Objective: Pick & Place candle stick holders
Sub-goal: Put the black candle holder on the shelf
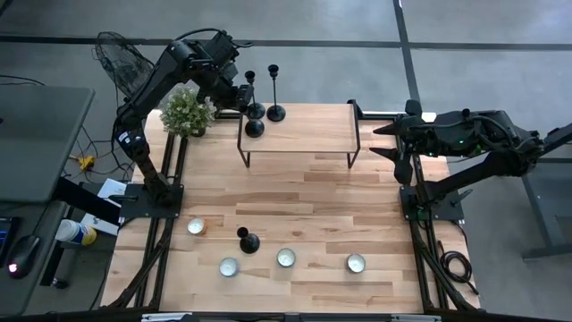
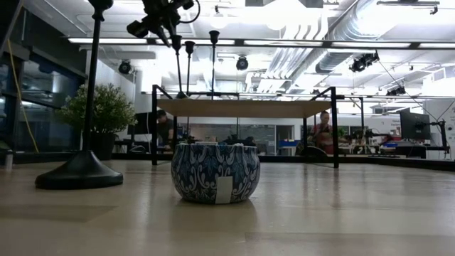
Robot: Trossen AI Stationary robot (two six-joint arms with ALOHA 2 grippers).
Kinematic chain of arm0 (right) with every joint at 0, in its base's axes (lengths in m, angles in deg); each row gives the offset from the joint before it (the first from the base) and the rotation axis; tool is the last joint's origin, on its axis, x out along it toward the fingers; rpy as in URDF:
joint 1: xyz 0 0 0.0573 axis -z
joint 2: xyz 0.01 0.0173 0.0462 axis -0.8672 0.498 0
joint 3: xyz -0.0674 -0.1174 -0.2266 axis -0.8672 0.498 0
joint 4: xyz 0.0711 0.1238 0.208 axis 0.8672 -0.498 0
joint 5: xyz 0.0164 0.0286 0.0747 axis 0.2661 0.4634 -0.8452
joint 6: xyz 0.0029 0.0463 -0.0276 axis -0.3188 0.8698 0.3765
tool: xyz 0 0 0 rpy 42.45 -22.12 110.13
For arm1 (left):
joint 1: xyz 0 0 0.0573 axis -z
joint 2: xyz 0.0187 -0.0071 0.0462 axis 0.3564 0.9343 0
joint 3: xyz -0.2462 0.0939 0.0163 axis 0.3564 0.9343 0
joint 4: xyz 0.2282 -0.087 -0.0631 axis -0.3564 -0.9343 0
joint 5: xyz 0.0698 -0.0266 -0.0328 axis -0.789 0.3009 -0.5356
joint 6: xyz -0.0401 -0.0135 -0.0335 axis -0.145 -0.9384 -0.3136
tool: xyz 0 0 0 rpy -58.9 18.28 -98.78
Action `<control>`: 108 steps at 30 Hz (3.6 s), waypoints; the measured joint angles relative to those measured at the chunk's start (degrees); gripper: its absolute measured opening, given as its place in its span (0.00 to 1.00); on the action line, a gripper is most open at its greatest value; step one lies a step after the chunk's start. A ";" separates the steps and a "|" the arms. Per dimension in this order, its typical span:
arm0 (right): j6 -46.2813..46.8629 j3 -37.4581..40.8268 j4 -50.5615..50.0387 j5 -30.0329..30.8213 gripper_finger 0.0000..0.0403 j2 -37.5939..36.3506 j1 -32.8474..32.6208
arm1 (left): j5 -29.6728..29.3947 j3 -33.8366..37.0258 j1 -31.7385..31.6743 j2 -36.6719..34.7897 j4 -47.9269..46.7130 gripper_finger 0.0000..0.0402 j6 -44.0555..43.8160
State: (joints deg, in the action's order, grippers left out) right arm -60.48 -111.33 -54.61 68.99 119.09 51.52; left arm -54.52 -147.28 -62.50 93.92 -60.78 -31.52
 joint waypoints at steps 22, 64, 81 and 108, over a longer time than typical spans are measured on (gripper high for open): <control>0.48 0.00 0.02 0.05 0.52 0.00 -0.01 | -2.55 -8.66 0.00 -0.20 0.11 0.28 1.17; 2.79 0.00 -6.27 -0.34 0.52 -2.29 -0.01 | -34.43 36.63 73.74 -24.63 1.77 0.28 -37.44; 1.33 -0.02 -7.43 -0.41 0.52 -2.29 -0.01 | -34.23 66.10 84.78 -23.69 45.12 0.28 -29.95; 1.96 0.00 -7.39 -2.31 0.52 -2.29 -0.01 | -42.99 70.55 84.76 -23.69 54.19 0.29 -25.49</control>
State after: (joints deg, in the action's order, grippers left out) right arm -58.52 -111.33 -61.99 66.68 116.79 51.51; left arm -97.51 -76.73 22.26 70.23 -6.59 -57.01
